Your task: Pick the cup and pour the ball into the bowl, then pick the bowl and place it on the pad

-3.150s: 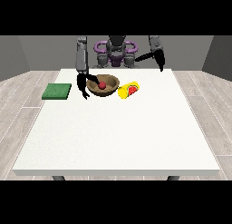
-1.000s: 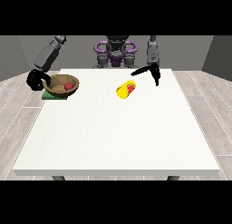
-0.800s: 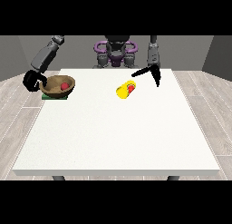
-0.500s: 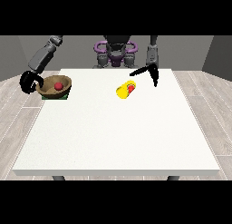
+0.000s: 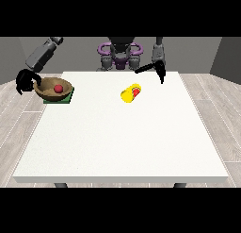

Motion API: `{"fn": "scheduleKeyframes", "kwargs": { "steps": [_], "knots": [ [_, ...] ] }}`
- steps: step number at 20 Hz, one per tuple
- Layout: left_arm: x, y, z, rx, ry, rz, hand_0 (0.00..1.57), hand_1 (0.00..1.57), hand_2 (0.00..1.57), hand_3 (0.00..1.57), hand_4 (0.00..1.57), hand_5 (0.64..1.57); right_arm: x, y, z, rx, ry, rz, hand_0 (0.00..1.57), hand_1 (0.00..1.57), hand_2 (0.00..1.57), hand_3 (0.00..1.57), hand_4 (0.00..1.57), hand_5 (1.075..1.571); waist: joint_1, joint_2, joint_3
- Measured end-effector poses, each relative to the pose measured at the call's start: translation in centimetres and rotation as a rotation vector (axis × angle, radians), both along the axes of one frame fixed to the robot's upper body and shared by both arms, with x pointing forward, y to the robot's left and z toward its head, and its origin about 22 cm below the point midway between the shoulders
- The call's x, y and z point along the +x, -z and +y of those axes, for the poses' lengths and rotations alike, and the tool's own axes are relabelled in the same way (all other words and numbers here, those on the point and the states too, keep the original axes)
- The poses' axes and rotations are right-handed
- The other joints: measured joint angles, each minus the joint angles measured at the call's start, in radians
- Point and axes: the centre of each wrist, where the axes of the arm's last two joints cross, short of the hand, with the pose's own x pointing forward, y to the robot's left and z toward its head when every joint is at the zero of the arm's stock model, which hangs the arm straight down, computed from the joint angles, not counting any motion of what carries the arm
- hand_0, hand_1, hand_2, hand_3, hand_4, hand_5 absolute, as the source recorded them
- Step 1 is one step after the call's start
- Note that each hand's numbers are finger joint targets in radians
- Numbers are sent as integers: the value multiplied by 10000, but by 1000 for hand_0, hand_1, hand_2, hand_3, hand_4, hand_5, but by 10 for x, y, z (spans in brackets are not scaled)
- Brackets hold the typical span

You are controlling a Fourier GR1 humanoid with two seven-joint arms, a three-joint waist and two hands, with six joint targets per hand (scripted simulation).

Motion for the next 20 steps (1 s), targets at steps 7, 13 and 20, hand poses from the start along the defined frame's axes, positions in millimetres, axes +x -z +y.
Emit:
{"fn": "scheduleKeyframes", "kwargs": {
  "steps": [7,13,20],
  "knots": [
    [-3,4,3,8,214,248,0,0,0,0,0,1565,0,25,12,-606,-124,842,1571,1571,1571,1207,675,1558,132,-200,-5],
    [-10,-5,2,-35,149,57,0,0,0,0,0,1565,-16,10,-11,-1501,705,1549,359,359,512,616,0,1506,86,-27,3],
    [-22,-20,7,-193,60,-344,0,0,0,0,0,1567,-22,-21,-27,-2264,1331,1241,0,0,376,158,0,1488,28,356,5]
  ]
}}
